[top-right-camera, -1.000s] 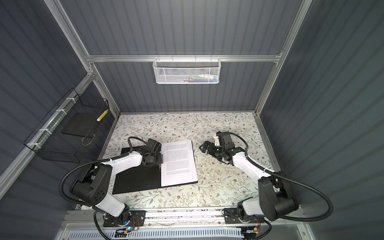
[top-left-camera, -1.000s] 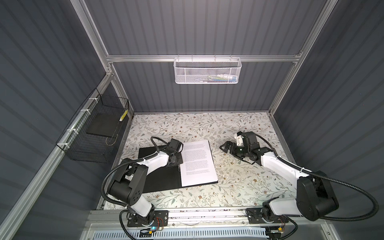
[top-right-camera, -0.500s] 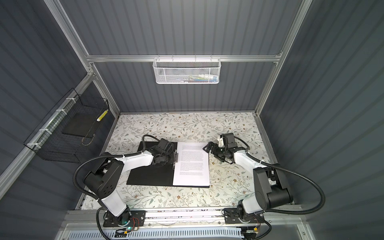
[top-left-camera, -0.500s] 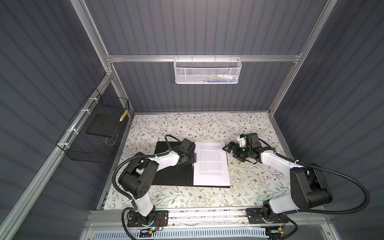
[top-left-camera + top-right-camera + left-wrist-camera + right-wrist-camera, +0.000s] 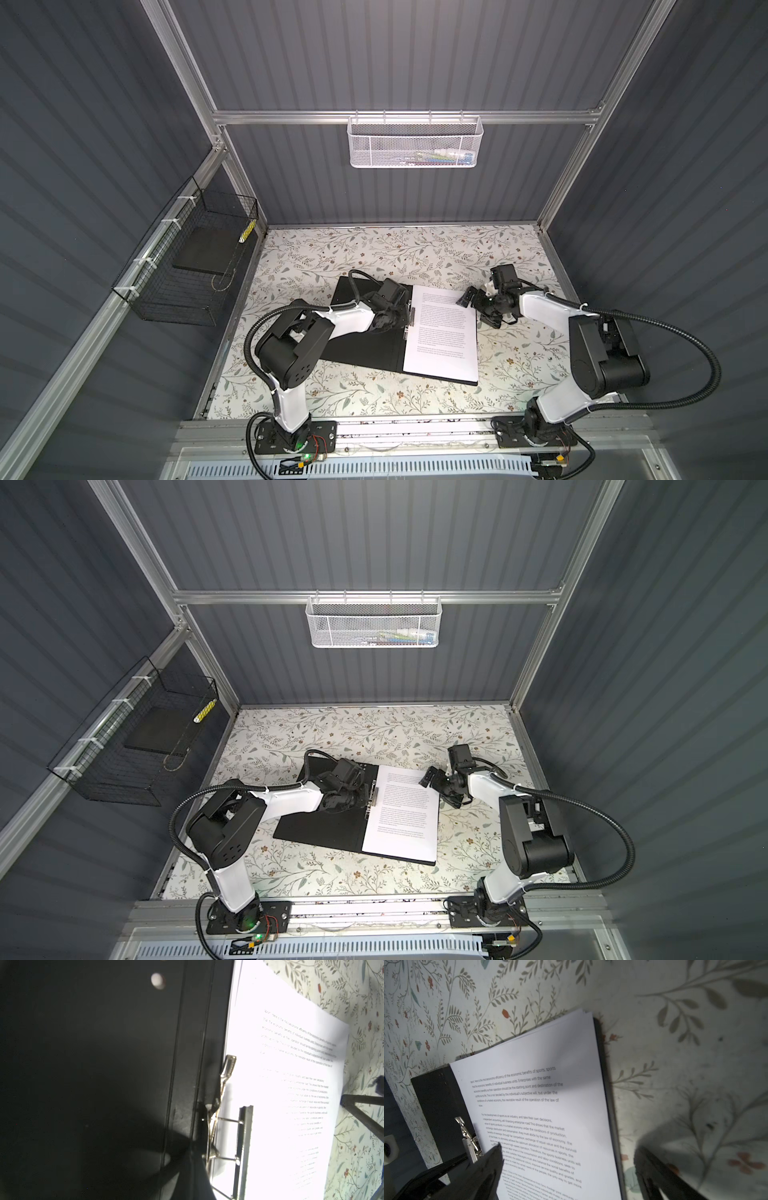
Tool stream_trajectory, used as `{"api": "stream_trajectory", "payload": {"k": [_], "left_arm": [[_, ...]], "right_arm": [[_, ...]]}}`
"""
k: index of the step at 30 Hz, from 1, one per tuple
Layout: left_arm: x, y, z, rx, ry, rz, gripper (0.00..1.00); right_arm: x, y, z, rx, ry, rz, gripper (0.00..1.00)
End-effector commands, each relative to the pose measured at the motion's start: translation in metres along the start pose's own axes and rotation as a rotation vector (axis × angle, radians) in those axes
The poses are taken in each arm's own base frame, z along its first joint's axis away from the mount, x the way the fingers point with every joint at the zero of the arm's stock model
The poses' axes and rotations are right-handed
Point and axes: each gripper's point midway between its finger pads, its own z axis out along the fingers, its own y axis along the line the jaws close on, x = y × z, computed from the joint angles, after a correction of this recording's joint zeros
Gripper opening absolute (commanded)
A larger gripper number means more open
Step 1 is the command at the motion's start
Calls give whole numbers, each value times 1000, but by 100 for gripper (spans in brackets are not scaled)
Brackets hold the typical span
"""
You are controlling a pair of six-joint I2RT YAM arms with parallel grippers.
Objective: Put the files into the folder
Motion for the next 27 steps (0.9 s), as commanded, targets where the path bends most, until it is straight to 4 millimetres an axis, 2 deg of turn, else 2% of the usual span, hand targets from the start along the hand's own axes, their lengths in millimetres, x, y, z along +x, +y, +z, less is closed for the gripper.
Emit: {"api": "stream_trajectory", "payload": {"k": [1, 8, 17, 27], "left_arm": [[43, 32, 13, -108, 150, -24, 0], [46, 32, 19, -101, 170, -11, 0], [52, 20, 28, -87, 191, 12, 0], [62, -10, 34, -51, 180, 22, 0]], "right_arm": [[-5, -4, 4, 32, 2, -5, 99], [-10, -1, 18, 21, 31, 0, 99], [-25, 1, 26, -10, 51, 18, 99], [-58, -16, 5, -42, -5, 65, 99]]}}
